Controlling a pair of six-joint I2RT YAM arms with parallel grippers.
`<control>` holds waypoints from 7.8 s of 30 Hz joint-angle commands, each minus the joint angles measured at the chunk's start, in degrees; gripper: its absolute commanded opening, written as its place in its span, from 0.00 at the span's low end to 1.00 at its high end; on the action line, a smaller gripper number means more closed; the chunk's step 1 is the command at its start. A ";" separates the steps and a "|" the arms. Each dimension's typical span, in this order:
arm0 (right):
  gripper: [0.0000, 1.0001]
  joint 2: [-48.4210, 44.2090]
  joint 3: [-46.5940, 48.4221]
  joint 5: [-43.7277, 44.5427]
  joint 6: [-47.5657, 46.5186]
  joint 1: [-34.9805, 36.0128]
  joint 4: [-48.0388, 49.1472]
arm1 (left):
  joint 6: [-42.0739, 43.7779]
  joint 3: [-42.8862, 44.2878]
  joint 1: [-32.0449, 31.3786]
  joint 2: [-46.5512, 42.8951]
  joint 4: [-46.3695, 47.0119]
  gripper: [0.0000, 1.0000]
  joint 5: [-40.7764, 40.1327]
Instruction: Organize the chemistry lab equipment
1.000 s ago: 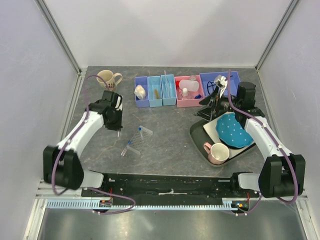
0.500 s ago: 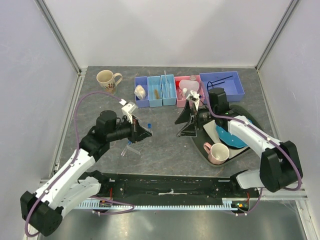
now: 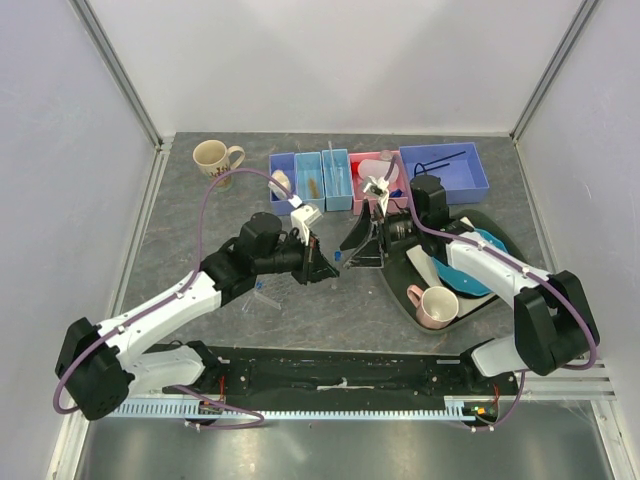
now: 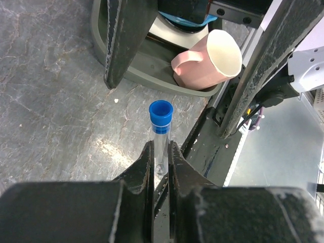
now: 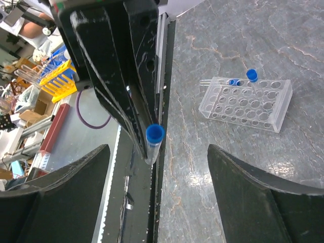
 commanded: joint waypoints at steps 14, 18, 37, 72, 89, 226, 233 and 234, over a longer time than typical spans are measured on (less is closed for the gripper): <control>0.45 0.22 0.65 2.39 0.19 2.18 1.78 | -1.73 1.94 -2.52 1.29 3.25 0.02 -3.21; 0.29 0.58 1.79 3.45 -3.94 2.62 -2.35 | -2.00 1.86 -2.61 1.03 3.34 0.02 -3.74; 0.07 3.74 9.35 7.40 -11.41 3.24 -11.57 | 0.88 2.55 -2.08 -11.61 -14.57 0.65 -12.16; 0.09 21.40 19.64 45.98 -23.72 23.72 1.41 | -2.96 -0.17 23.67 -27.53 -35.95 0.99 -39.60; 0.09 22.20 16.22 46.87 -19.07 23.63 5.99 | -2.96 -0.25 23.76 -27.53 -35.69 0.98 -38.28; 0.68 13.14 10.67 24.63 22.67 15.02 21.64 | 3.27 -3.24 20.24 -14.97 -13.45 0.06 1.36; 0.64 13.85 11.47 26.04 24.62 15.63 19.79 | 3.80 -2.45 19.72 -14.97 -13.36 0.06 1.45; 0.64 13.93 11.47 26.21 24.70 15.89 19.79 | 3.80 -2.36 19.63 -14.88 -13.45 0.06 1.53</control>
